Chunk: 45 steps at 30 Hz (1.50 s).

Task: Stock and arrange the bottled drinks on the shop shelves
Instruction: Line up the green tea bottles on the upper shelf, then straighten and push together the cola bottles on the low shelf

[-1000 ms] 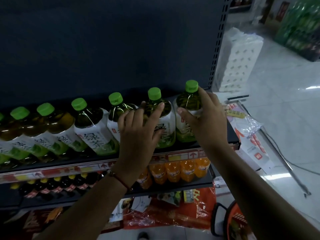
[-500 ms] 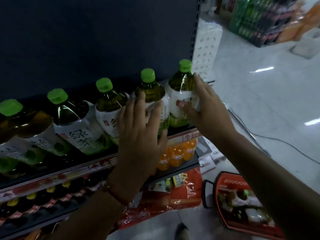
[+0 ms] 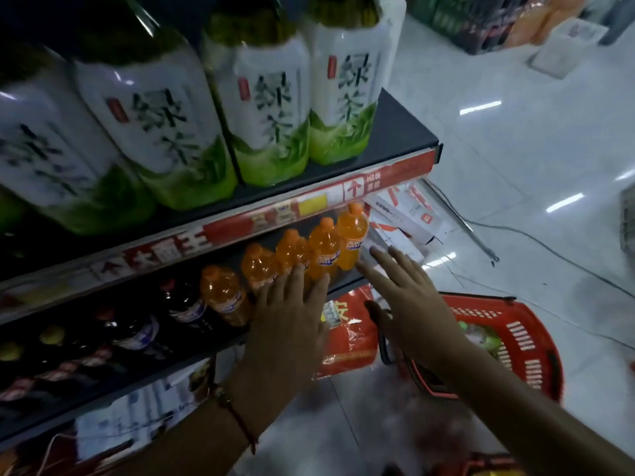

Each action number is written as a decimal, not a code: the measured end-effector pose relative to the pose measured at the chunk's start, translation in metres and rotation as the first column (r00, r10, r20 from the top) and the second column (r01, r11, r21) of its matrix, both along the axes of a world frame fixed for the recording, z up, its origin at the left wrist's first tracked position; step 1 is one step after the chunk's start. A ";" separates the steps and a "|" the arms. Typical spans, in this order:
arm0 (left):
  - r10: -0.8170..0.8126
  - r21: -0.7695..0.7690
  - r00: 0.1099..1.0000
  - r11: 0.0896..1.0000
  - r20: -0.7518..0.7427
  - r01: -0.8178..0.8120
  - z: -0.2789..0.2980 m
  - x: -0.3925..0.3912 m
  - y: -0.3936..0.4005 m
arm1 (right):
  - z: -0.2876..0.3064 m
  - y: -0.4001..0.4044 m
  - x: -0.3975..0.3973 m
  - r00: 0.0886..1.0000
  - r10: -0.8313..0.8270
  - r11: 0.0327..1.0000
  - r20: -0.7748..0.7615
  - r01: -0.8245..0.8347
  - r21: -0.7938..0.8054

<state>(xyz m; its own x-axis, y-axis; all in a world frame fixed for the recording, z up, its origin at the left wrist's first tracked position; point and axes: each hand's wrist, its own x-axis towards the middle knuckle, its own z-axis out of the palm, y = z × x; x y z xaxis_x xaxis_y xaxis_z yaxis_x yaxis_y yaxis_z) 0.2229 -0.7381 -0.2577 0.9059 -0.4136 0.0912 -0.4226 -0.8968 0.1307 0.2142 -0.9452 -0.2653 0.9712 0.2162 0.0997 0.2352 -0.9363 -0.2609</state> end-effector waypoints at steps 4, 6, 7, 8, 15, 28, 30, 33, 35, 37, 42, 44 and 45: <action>0.065 0.020 0.981 0.997 0.181 -0.070 -0.072 0.042 -0.031 | -0.101 -0.031 0.032 1.000 0.024 1.000 -0.006 -0.024 0.000; 0.092 0.067 0.972 0.992 0.218 -0.109 -0.101 0.074 -0.044 | -0.150 -0.045 0.056 1.000 0.005 0.999 -0.002 -0.005 0.054; 0.120 0.093 0.970 0.986 0.214 -0.142 -0.115 0.089 -0.049 | -0.171 -0.051 0.069 0.999 -0.033 0.992 -0.007 0.034 0.124; 0.153 0.120 0.963 0.976 0.223 -0.183 -0.128 0.103 -0.053 | -0.190 -0.054 0.082 0.996 -0.087 0.970 -0.025 0.091 0.225; 0.061 0.307 0.894 0.927 0.445 -0.216 -0.167 0.178 -0.072 | -0.275 -0.046 0.170 0.938 -0.217 0.576 -0.269 0.345 0.741; -0.082 0.307 0.912 0.950 0.402 -0.050 -0.177 0.183 -0.067 | -0.322 -0.049 0.163 0.942 -0.296 0.715 -0.158 0.328 0.617; -0.075 0.298 0.902 0.953 0.426 -0.062 -0.177 0.172 -0.061 | -0.311 -0.047 0.155 0.937 -0.297 0.737 -0.181 0.346 0.580; -0.006 0.159 0.903 0.985 0.429 -0.069 -0.176 0.130 -0.030 | -0.282 -0.039 0.129 0.926 -0.335 0.733 -0.173 0.372 0.570; 0.036 0.107 0.896 0.990 0.443 -0.093 -0.180 0.092 0.009 | -0.261 -0.026 0.106 0.927 -0.365 0.742 -0.088 0.347 0.573; 0.078 0.058 0.873 0.991 0.481 -0.120 -0.186 0.058 0.052 | -0.241 -0.005 0.081 0.939 -0.340 0.794 0.045 0.261 0.548; 0.209 -0.246 0.884 0.963 0.418 -0.111 -0.198 0.000 0.123 | -0.180 0.074 0.057 0.978 -0.154 0.897 0.142 0.078 0.436; 0.254 -0.373 0.909 0.920 0.331 -0.122 -0.214 -0.017 0.139 | -0.152 0.105 0.059 0.985 -0.088 0.922 0.151 0.023 0.386; 0.281 -0.393 0.910 0.908 0.306 -0.148 -0.224 -0.021 0.148 | -0.138 0.120 0.061 0.986 -0.063 0.934 0.152 0.004 0.356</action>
